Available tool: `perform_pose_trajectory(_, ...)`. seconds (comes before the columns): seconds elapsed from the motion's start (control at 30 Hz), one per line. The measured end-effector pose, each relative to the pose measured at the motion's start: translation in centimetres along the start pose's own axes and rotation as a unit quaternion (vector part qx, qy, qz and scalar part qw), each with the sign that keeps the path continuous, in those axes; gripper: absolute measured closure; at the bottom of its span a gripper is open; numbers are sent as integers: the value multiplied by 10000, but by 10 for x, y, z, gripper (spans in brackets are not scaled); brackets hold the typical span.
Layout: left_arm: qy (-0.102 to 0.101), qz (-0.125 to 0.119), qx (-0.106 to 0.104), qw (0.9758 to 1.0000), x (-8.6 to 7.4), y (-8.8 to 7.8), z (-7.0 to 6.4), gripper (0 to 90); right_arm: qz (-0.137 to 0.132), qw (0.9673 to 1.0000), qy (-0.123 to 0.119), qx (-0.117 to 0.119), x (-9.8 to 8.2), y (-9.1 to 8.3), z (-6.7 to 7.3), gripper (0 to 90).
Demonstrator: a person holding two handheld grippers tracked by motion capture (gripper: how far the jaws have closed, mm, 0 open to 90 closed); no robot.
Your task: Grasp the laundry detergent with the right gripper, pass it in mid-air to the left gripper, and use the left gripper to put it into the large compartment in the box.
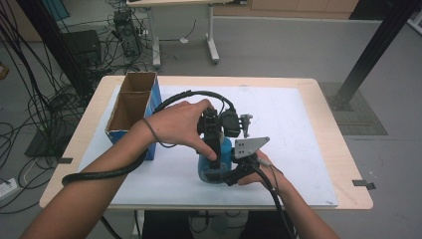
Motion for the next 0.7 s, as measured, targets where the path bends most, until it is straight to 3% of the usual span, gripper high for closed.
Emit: perform_pose_trajectory(0.7, -11, 6, 11, 10000, -1, -2, -1, 92, 15, 10000, 24, 20, 1, 1, 0, 402)
Point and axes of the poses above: each handheld gripper's, and its own axes: y roughly forward along the jaws, x roughly out of its top, z roughly to its left, the point moved 4 cm from there along y, roughly forward along the jaws, and after that the axes turned 12 degrees about -y, right-handed, at the moved point
